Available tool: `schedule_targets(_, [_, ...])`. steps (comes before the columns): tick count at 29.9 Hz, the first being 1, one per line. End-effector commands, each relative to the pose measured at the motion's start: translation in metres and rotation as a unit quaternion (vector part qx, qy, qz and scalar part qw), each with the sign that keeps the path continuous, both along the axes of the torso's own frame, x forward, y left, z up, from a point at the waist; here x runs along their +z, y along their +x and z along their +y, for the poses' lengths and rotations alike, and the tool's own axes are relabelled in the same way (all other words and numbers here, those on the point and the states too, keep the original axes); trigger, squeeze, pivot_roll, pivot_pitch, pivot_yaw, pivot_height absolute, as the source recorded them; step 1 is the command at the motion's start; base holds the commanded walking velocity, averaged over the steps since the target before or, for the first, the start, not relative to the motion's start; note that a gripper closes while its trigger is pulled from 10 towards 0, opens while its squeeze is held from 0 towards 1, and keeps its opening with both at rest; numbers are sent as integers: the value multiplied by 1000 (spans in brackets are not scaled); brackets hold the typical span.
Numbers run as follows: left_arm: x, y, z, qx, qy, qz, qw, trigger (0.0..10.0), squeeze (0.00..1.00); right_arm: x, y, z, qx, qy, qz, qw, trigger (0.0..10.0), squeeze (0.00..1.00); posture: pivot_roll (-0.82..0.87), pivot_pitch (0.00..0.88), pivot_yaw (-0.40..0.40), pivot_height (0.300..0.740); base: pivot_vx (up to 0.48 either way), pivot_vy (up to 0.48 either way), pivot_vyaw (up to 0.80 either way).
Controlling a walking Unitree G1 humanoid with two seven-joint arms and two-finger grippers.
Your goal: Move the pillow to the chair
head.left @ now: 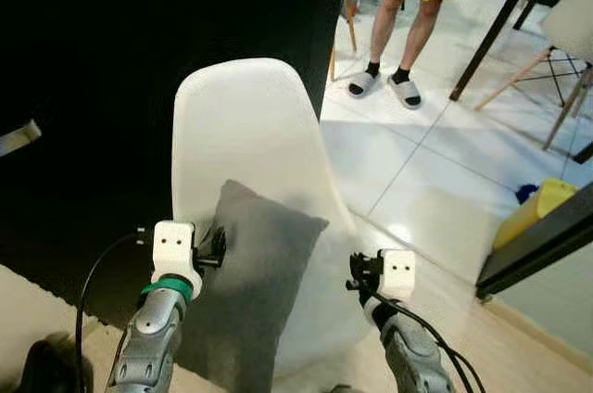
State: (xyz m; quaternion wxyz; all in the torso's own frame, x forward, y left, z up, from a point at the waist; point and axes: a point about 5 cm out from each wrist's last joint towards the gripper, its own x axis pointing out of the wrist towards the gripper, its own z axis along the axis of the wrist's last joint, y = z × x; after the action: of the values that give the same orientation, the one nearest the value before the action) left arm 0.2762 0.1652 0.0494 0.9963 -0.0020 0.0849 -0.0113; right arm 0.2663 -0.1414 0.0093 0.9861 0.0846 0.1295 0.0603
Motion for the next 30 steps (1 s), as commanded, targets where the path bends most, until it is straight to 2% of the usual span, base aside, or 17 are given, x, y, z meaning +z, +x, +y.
schedule_targets(1, [-10, -5, 6, 5, 7, 20, 1000, 10000, 0, -8, -5, -1, -13, 2, 20, 1000, 10000, 0, -4, 23, 30, 740, 0, 0, 0])
schedule_targets(8, [-29, -11, 13, 6, 15, 57, 998, 10000, 0, -18, -6, -1, -23, 5, 54, 998, 10000, 0, -8, 26, 33, 740, 0, 0, 0])
schedule_targets(9, [-41, -16, 17, 11, 21, 81, 996, 10000, 0, -23, -7, -1, -28, -2, 71, 997, 10000, 0, -7, 25, 32, 740, 0, 0, 0])
schedule_targets(10, [-41, -16, 17, 11, 21, 81, 996, 10000, 0, -23, -7, -1, -28, -2, 71, 997, 10000, 0, -7, 25, 32, 740, 0, 0, 0])
schedule_targets(11, [-51, -21, 19, 19, 17, 103, 994, 10000, 0, -27, -7, -1, -30, -10, 86, 996, 10000, 0, -1, 19, 26, 740, 0, 0, 0])
schedule_targets(13, [-58, -25, 21, 25, 13, 118, 993, 10000, 0, -30, -7, -1, -32, -15, 96, 995, 10000, 0, 3, 16, 22, 740, 0, 0, 0])
schedule_targets(19, [-67, -30, 23, 35, 15, 135, 990, 10000, 0, -35, -9, 3, -11, -41, 114, 993, 10000, 0, 3, 0, 26, 740, 0, 0, 0])
schedule_targets(26, [-76, -37, 13, 16, 10, 143, 990, 10000, 0, -53, -27, -12, -25, -67, 167, 983, 10000, 0, 8, 8, 8, 740, 0, 0, 0])
schedule_targets(30, [-78, -38, 17, 36, 12, 146, 989, 10000, 0, -57, -31, -15, -53, -53, 176, 982, 10000, 0, 16, 0, 10, 740, 0, 0, 0])
